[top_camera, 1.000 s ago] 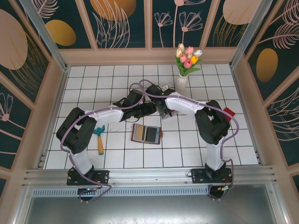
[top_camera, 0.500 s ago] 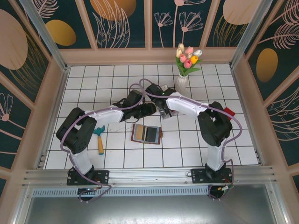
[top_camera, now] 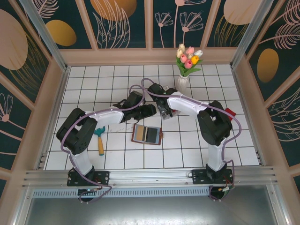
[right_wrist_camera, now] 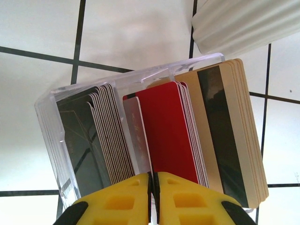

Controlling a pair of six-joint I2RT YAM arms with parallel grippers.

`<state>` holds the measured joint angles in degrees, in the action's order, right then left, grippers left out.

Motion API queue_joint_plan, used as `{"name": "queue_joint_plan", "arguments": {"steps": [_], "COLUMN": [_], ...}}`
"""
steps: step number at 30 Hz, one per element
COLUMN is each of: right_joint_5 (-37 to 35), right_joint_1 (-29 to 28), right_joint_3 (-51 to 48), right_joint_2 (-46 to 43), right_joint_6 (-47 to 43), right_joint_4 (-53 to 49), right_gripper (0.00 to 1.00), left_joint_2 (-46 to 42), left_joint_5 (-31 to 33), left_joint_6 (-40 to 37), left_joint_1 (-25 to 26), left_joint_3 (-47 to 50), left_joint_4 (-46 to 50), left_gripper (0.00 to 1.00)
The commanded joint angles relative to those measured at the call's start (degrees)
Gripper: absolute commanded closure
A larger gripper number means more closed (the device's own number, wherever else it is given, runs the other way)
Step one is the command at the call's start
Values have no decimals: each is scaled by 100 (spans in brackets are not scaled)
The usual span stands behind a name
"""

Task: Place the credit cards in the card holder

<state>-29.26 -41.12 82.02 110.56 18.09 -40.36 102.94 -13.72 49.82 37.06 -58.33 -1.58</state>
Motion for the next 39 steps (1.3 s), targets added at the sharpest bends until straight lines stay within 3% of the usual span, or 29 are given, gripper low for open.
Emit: {"name": "queue_joint_plan", "arguments": {"steps": [1, 8, 18, 25, 30, 35, 39], "right_joint_5": [60, 129, 370, 713, 1035, 2351, 4163], "right_joint_1": [61, 79, -13, -107, 174, 258, 705], "right_joint_3": [91, 104, 153, -147, -564, -925, -1573], "right_joint_2": [175, 74, -970, -1794, -2191, -2759, -3417], "right_joint_6": [88, 117, 717, 1170, 1210, 1153, 1536], "right_joint_4": [-76, -85, -460, -61, 399, 1132, 2202], "right_gripper": [86, 93, 94, 95, 96, 96, 95], "left_joint_2": [-46, -44, -711, -1232, -1350, -1575, -1645], "left_joint_5": [-40, -23, 377, 546, 352, -512, -1755], "left_joint_6": [44, 29, -105, -158, -121, 209, 770], "left_joint_1": [-32, -32, -30, -26, -77, -269, -628], "left_joint_3": [62, 54, 150, 214, 225, 619, 962], "left_joint_4": [-123, -110, 128, 207, 84, -825, -2112], "left_gripper": [34, 34, 34, 33, 32, 31, 31]}}
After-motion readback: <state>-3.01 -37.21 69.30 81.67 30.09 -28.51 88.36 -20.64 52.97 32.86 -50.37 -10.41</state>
